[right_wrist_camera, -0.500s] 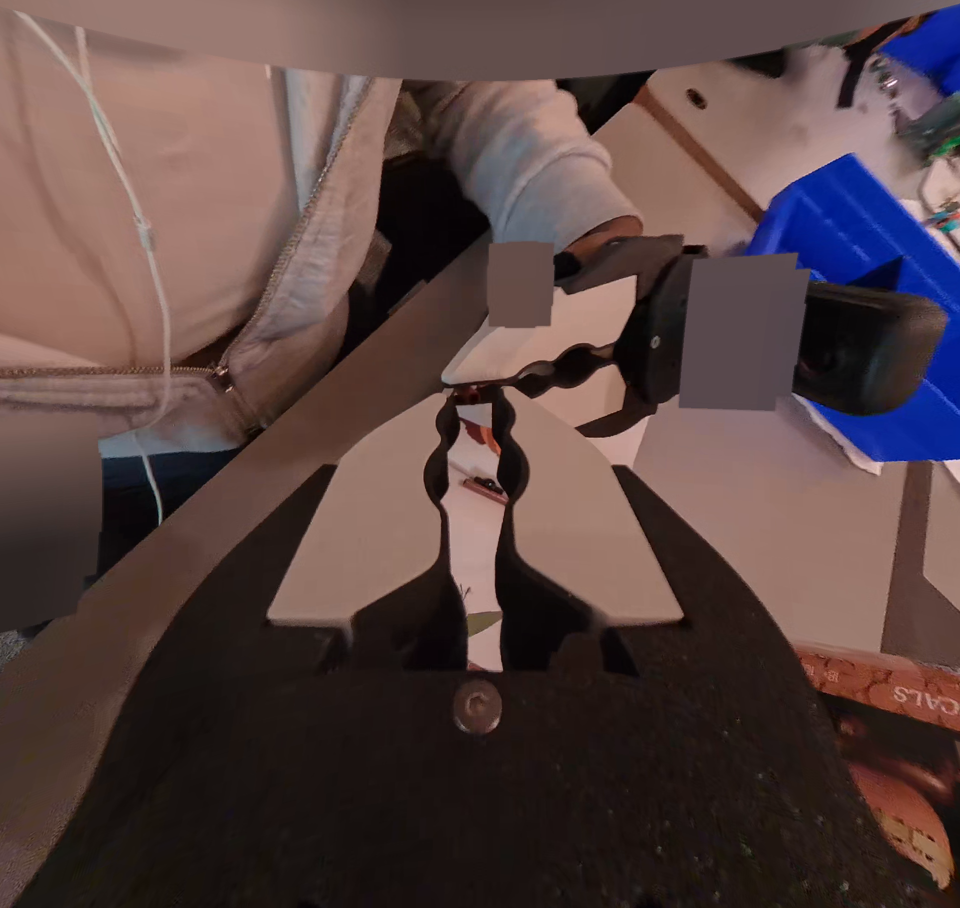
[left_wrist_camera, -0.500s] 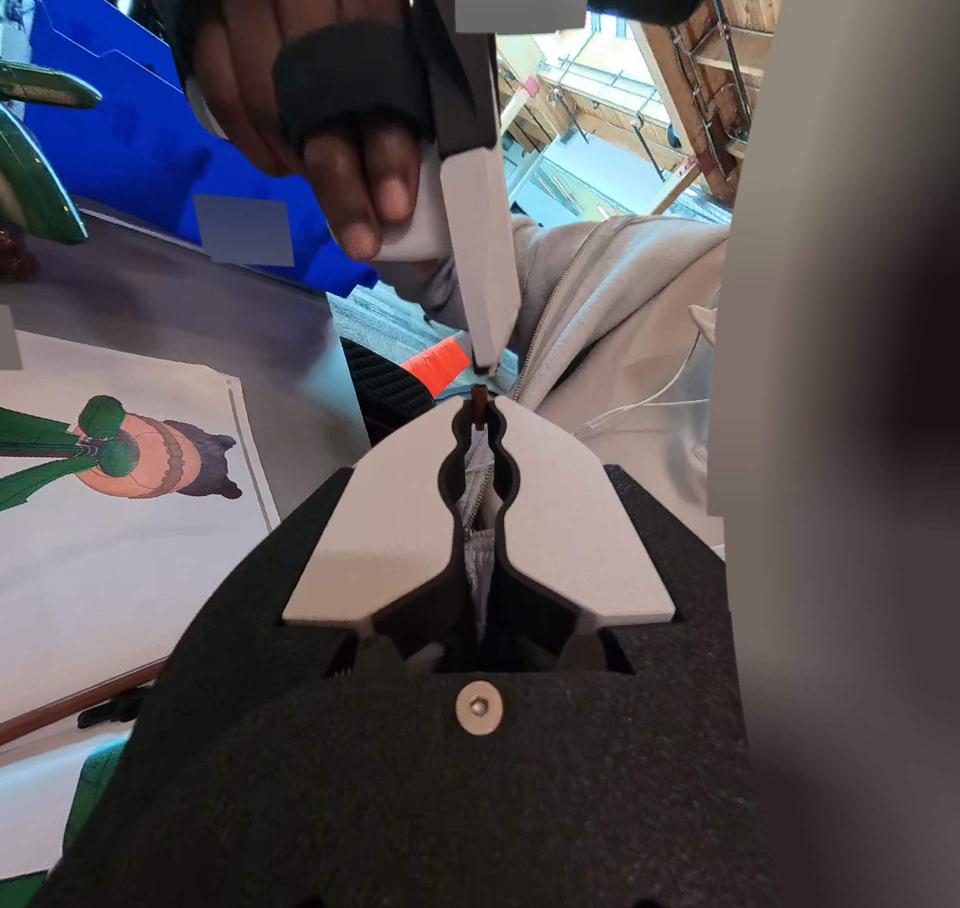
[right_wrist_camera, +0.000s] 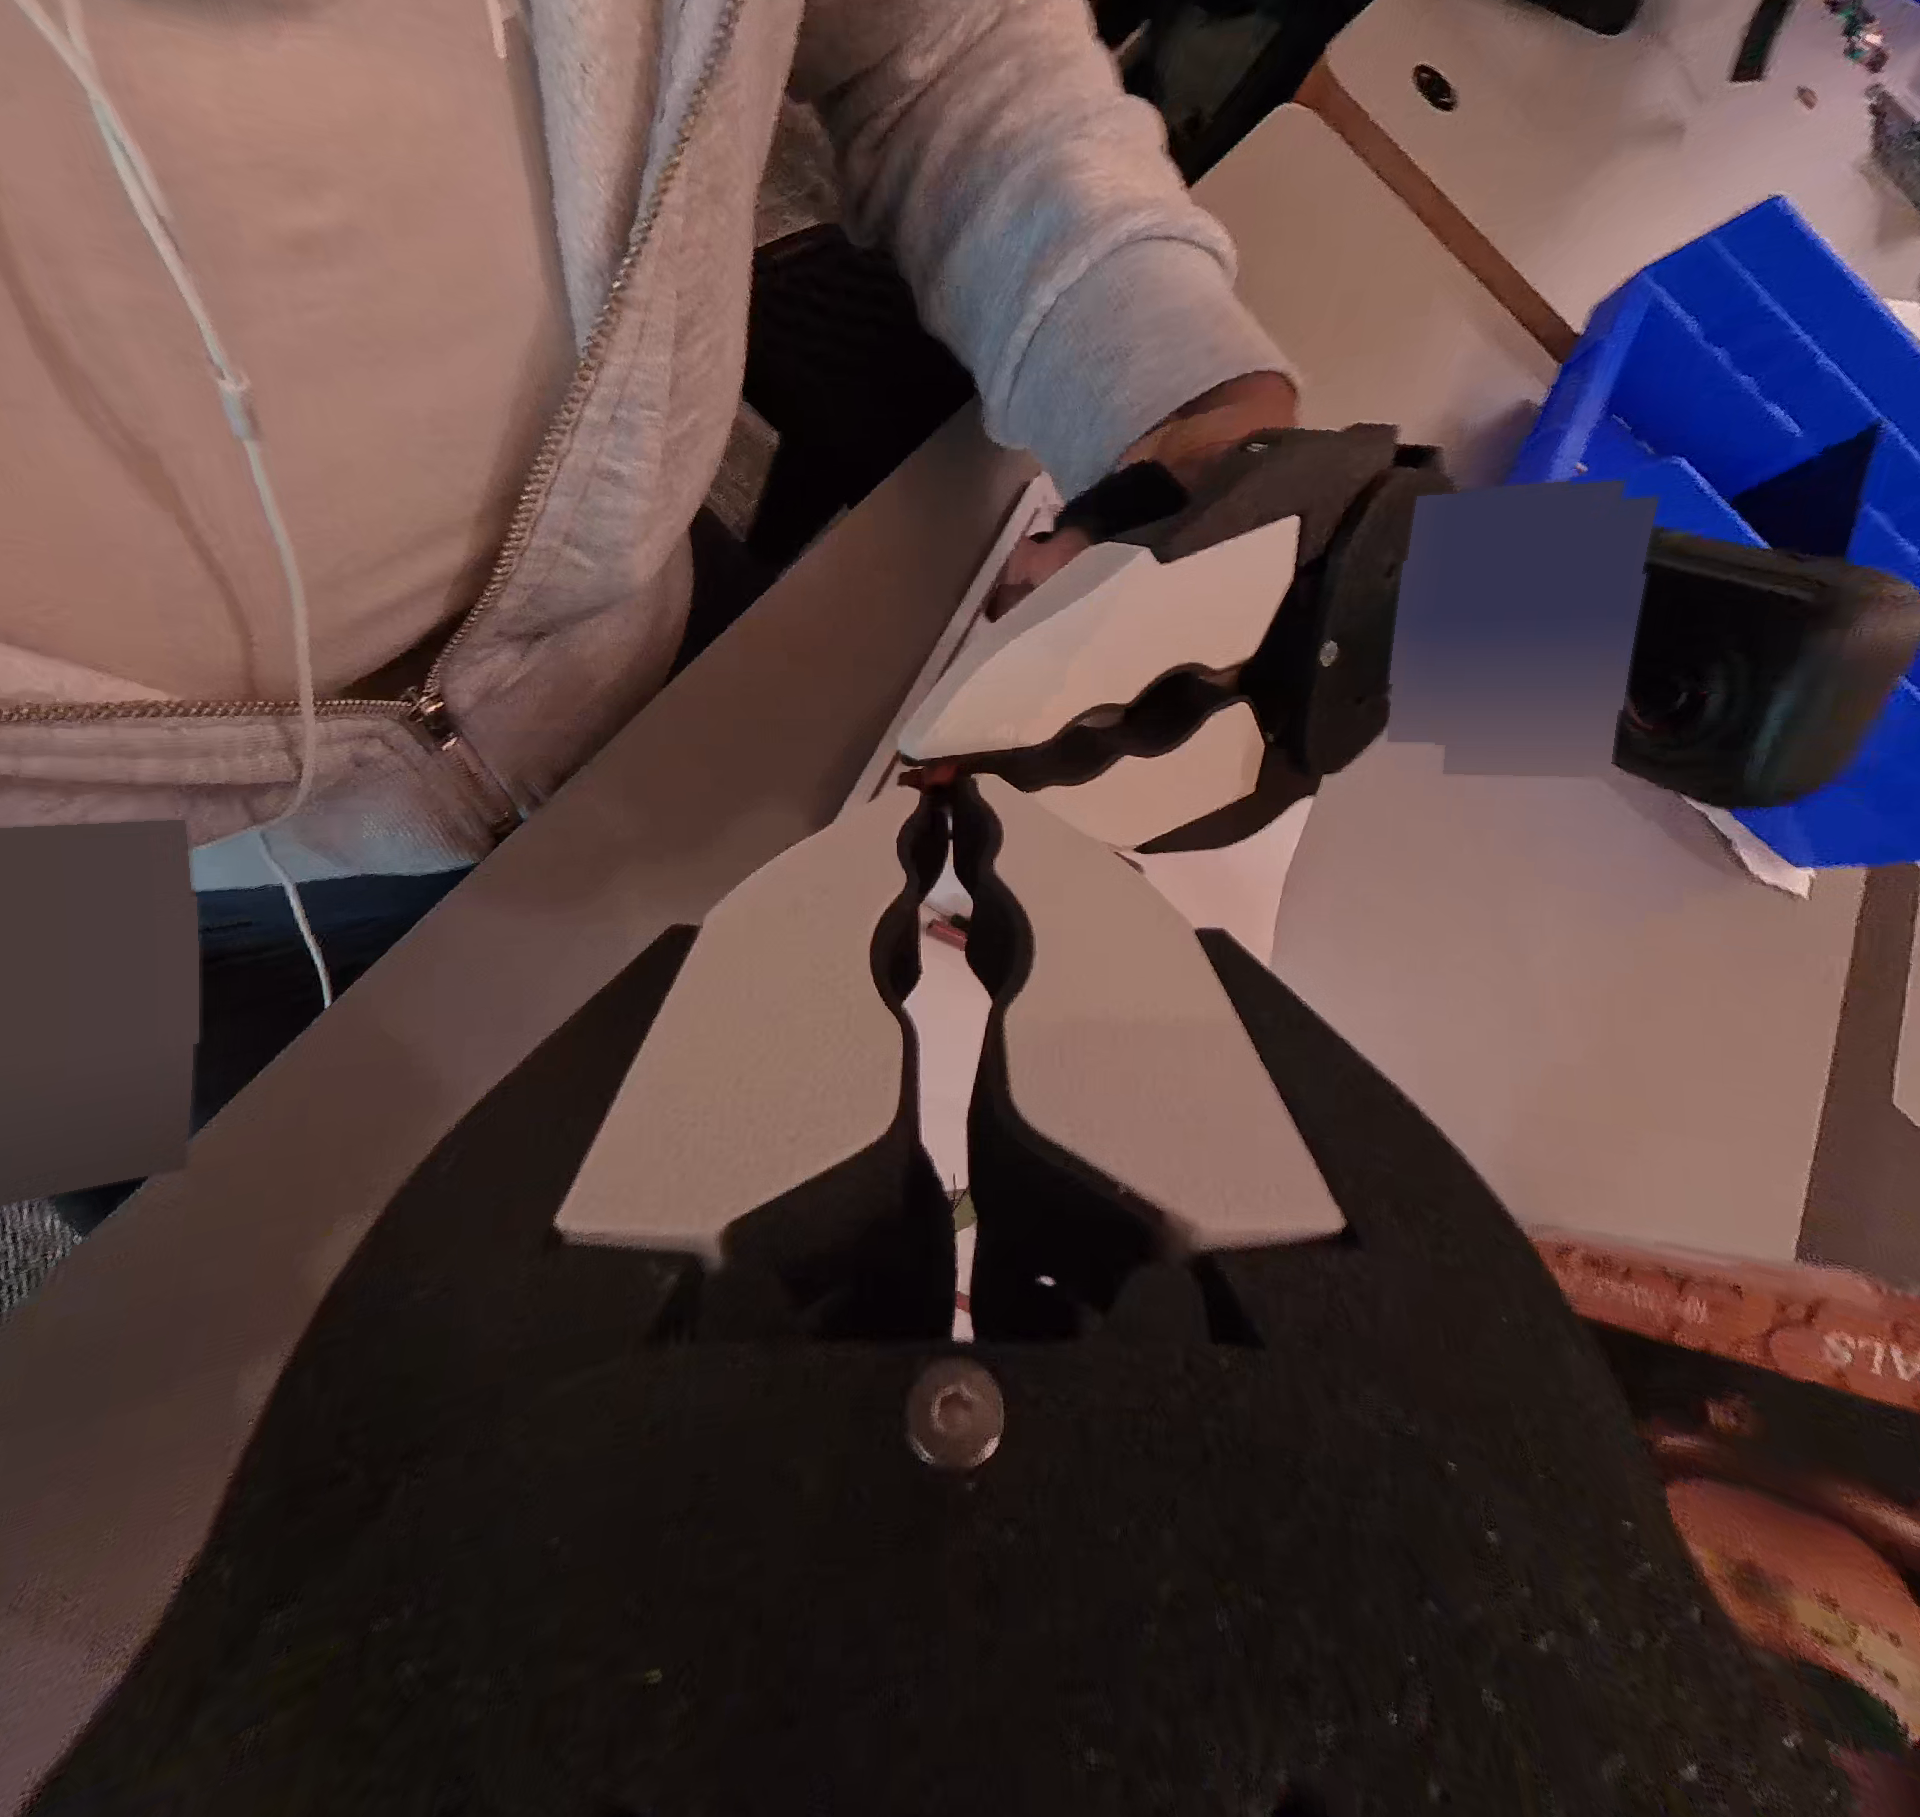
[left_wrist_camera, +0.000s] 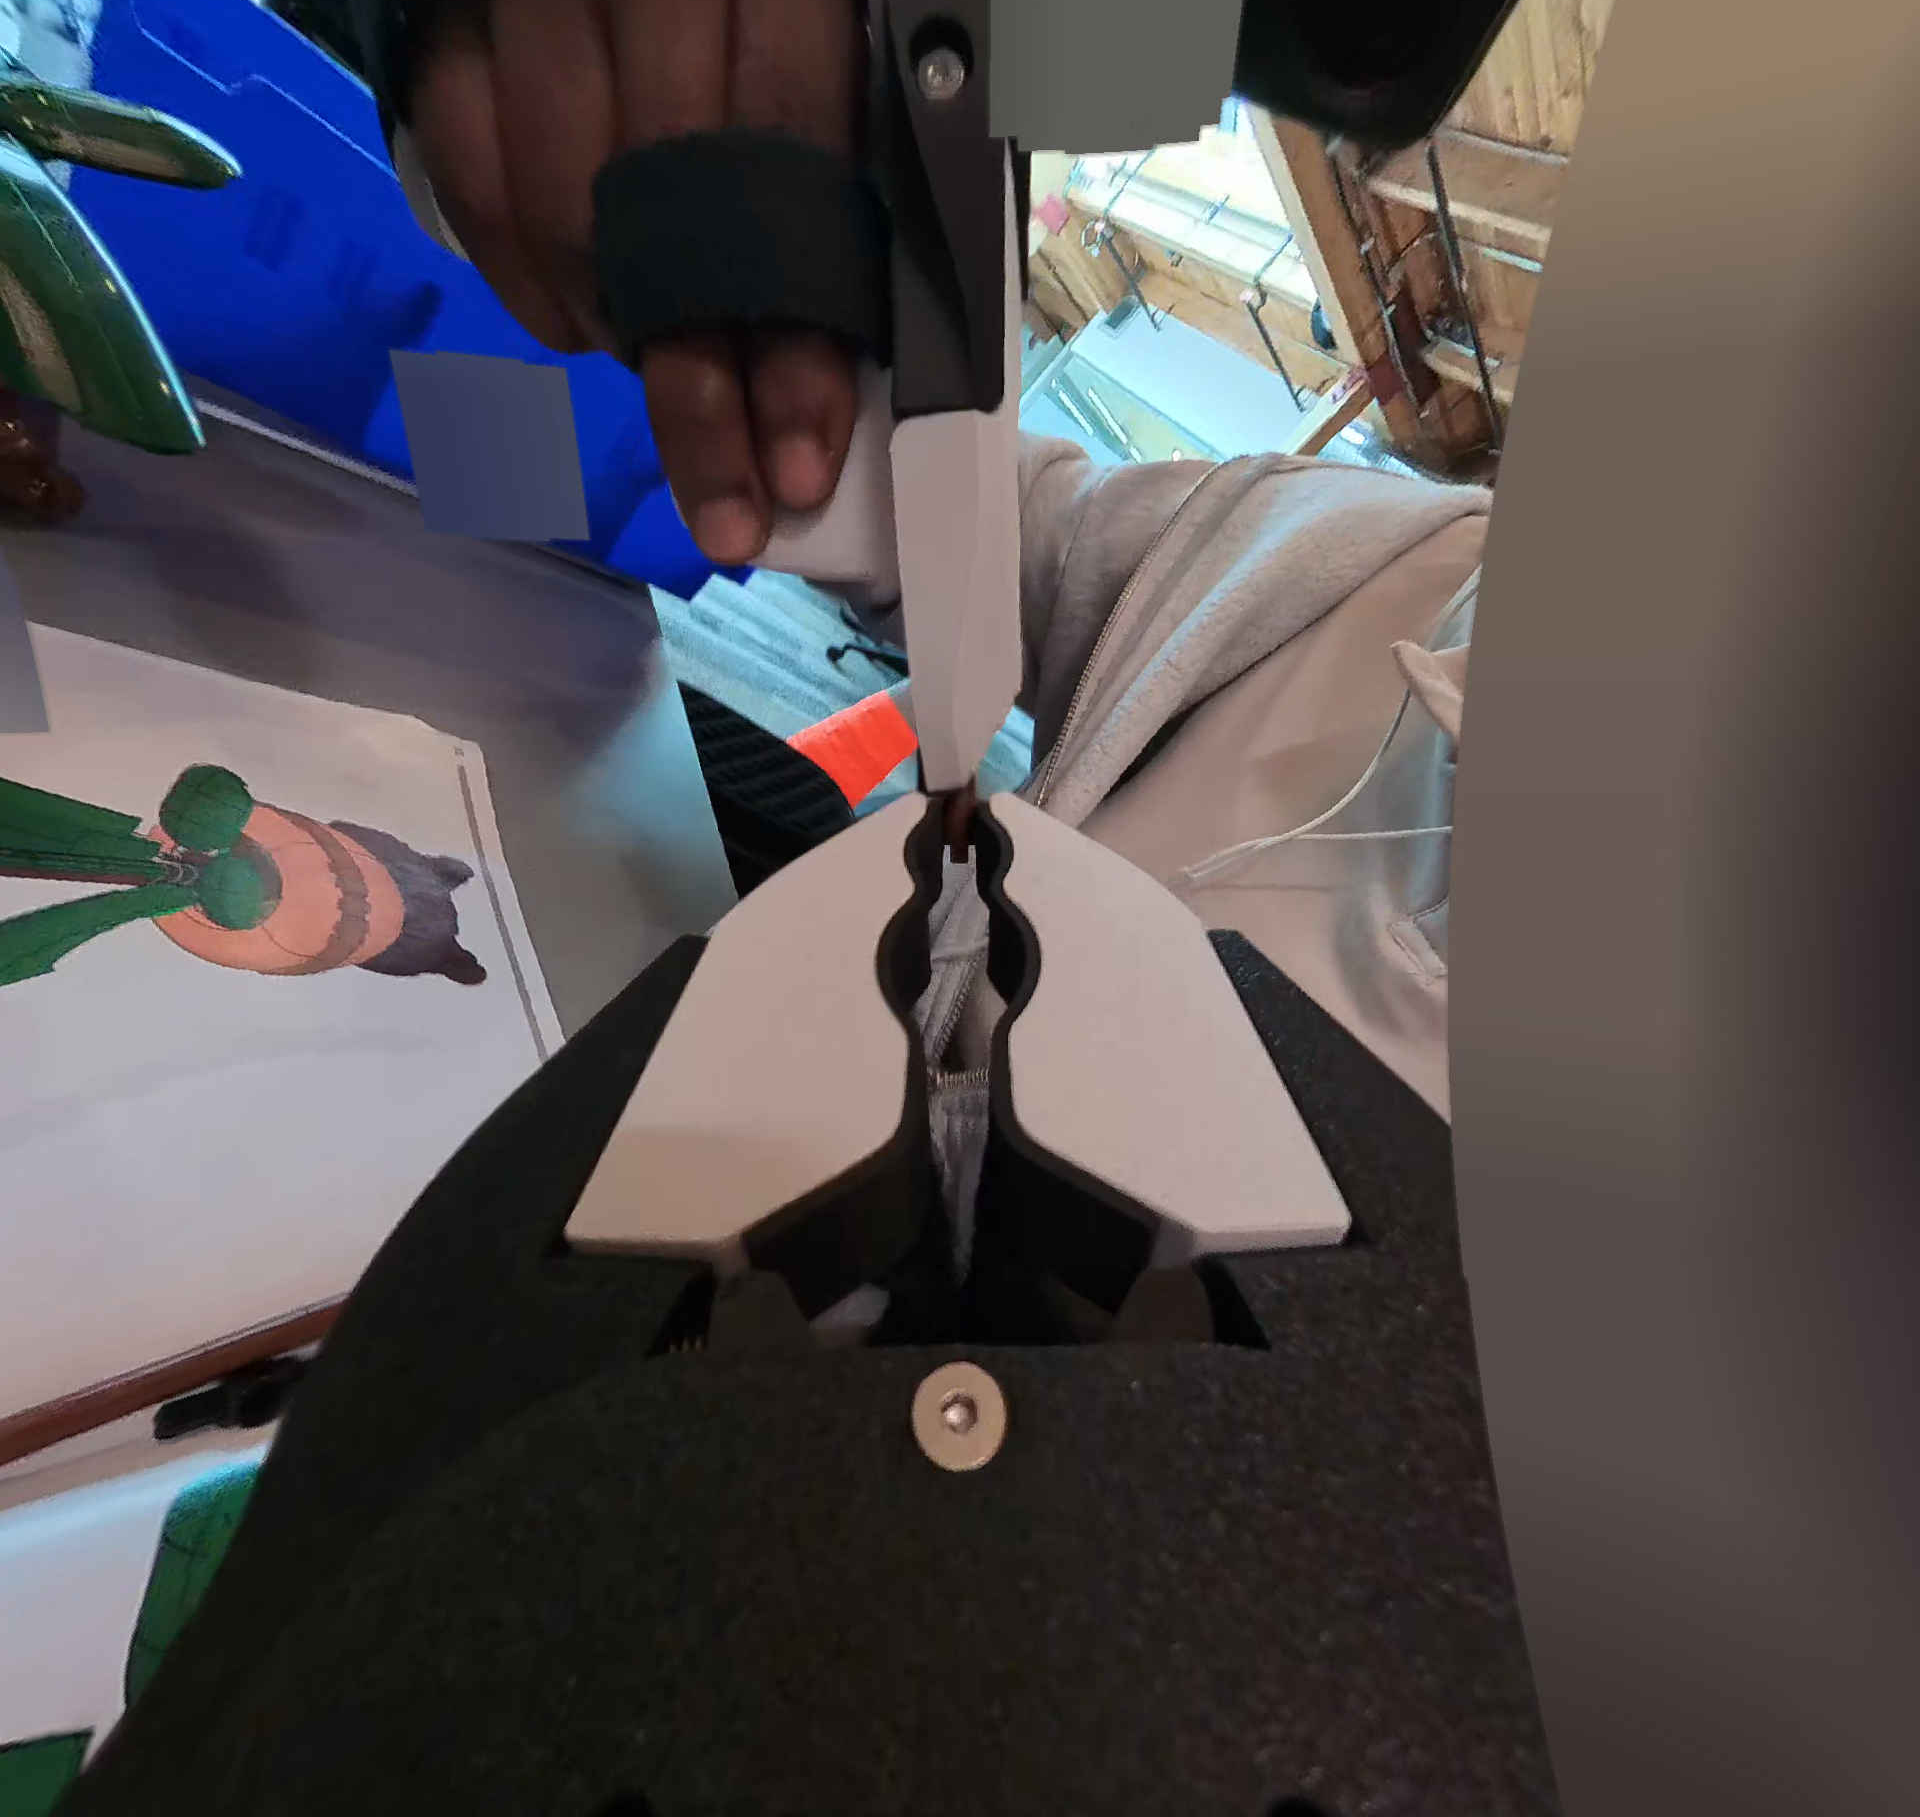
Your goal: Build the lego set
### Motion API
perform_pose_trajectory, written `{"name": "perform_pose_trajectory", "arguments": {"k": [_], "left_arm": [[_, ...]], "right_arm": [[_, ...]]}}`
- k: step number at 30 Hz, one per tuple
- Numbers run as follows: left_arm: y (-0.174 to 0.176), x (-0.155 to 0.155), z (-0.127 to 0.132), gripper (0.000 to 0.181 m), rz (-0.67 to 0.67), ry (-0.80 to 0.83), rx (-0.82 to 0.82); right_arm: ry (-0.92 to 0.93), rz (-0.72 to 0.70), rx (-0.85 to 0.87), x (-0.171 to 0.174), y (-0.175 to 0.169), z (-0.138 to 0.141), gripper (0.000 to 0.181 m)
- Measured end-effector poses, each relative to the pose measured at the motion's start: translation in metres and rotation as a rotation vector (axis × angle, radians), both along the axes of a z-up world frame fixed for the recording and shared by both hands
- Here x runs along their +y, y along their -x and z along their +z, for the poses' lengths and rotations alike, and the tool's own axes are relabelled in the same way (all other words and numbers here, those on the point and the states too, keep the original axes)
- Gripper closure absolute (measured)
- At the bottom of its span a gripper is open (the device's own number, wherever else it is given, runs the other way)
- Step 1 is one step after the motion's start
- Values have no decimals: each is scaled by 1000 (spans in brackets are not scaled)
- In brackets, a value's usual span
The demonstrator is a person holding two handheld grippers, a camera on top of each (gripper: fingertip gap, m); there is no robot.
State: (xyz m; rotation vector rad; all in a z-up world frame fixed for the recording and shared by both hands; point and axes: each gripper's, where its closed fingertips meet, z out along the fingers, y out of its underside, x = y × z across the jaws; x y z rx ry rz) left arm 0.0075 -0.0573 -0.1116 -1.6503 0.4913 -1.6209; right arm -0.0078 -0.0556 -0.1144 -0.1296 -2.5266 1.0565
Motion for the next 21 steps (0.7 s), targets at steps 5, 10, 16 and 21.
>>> {"name": "perform_pose_trajectory", "arguments": {"k": [5,10,16,21], "left_arm": [[5,7,4,177,52,-19,-42],[5,8,3,178,55,-25,-55],[3,6,3,177,41,-33,-37],[2,6,4,178,42,-36,-35]], "right_arm": [[55,-61,3,10,3,6,179],[48,-61,-2,8,0,6,173],[63,-43,-3,5,0,7,171],[66,-28,-11,2,-2,7,172]]}}
